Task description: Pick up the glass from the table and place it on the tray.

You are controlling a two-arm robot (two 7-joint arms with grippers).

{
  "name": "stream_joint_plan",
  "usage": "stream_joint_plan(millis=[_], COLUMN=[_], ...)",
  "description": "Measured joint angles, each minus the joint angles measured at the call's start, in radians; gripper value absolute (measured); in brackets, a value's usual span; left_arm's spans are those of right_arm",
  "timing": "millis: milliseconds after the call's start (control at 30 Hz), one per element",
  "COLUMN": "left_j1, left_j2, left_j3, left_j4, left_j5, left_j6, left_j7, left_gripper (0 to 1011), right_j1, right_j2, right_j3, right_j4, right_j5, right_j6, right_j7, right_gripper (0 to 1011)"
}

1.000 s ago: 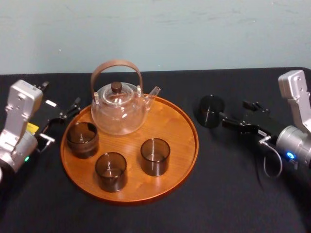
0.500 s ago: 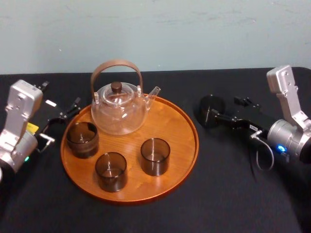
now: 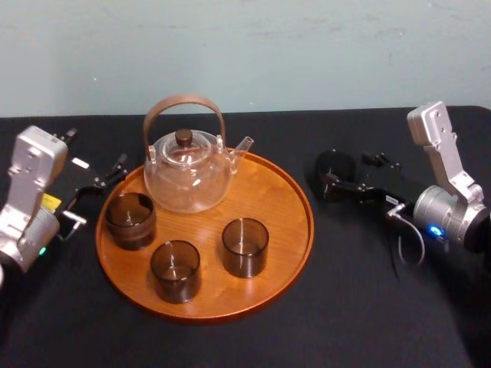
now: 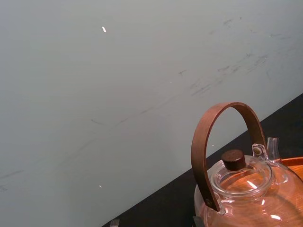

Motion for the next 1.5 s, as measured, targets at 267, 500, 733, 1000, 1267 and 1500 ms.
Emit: stream_joint_plan(millis=[267,500,733,1000,1267,1500], left_j1=[0.000,0.000,0.000,0.000,0.000,0.000], left_j2=[0.000,0.000,0.000,0.000,0.000,0.000], left_j3=[0.000,0.000,0.000,0.000,0.000,0.000], left_j4=[0.000,0.000,0.000,0.000,0.000,0.000], left_j5=[0.000,0.000,0.000,0.000,0.000,0.000], left_j6=[0.000,0.000,0.000,0.000,0.000,0.000], left_j7=[0.000,0.000,0.000,0.000,0.000,0.000], left_gripper=[1001,1001,1001,1001,1001,1001], right_j1=[0.018,0.034,0.044,0.054,0.059,0.062], right_j2=[-0.011,-0.022,-0.031,-0.041,-0.046,-0.048], right_j3=[-0.009,-0.018,-0.022,-0.026,-0.028,-0.030], right_j4=[0.021,0.038,0.055,0.073,0.085,0.092], right_j5=[-0.013,-0.026,-0.034,-0.041,-0.048,-0.053], right_j6=[-0.003,-0.004,-0.011,-0.014,-0.012,-0.009], right_j7=[0.004,0.007,0.009,0.010,0.010,0.013], right_gripper=[1003,1002,1003,1003,1003,1002])
